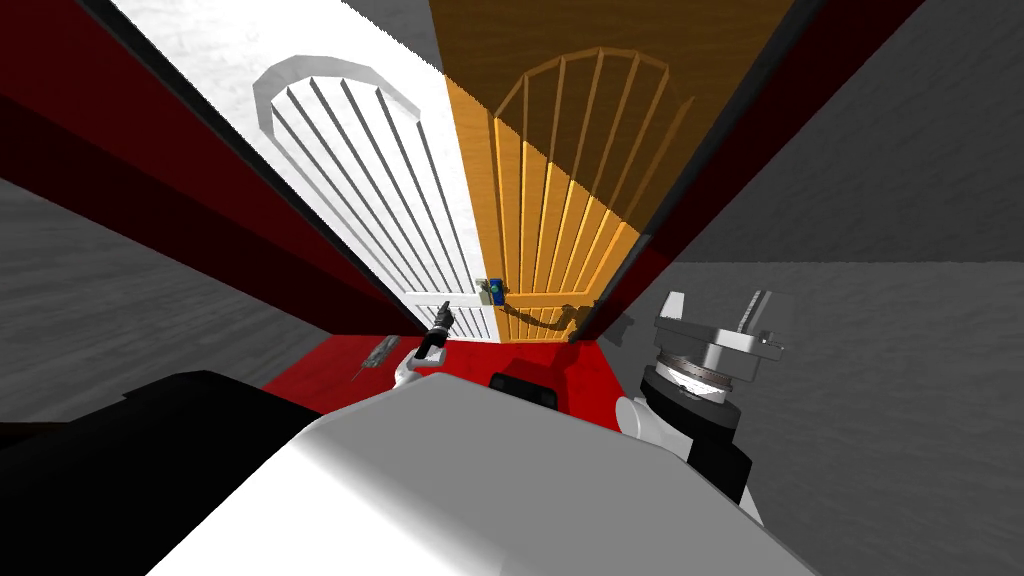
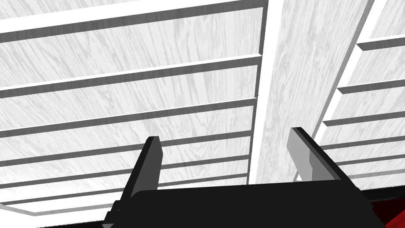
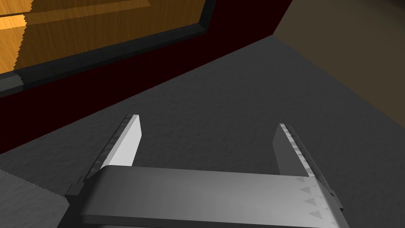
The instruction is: Pull the door open
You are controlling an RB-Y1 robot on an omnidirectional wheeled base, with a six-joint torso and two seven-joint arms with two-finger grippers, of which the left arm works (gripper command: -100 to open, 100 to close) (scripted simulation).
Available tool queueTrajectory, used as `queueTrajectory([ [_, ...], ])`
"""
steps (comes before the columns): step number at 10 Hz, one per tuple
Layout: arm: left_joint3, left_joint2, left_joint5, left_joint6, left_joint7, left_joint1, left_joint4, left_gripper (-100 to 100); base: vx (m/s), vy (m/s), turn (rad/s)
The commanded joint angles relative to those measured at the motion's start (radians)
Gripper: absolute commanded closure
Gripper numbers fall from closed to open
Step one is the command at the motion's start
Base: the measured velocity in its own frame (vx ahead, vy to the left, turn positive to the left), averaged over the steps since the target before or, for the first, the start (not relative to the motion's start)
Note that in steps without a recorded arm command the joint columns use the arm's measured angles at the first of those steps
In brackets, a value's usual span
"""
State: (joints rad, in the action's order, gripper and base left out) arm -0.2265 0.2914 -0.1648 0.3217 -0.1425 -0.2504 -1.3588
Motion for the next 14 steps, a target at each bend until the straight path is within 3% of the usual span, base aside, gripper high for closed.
queueTrajectory([
  [1,-0.028,0.008,-0.002,-0.004,0.004,-0.002,0.02,-100,0.067,0.097,0.123],
  [4,-0.031,0.004,-0.002,-0.007,0.008,0.015,0.027,-100,0.172,0.043,-0.024],
  [8,0.022,-0.025,0.007,-0.004,0.01,0.068,0.008,-100,0.23,-0.076,-0.164],
  [9,0.013,-0.015,0.004,-0.003,0.005,0.059,0.014,-100,0.096,-0.079,-0.02],
  [10,0.013,-0.015,0.004,-0.003,0.005,0.059,0.014,100,-0.007,0.013,0.026],
  [14,0.013,-0.015,0.004,-0.003,0.005,0.059,0.014,100,-0.023,0.013,-0.014],
])
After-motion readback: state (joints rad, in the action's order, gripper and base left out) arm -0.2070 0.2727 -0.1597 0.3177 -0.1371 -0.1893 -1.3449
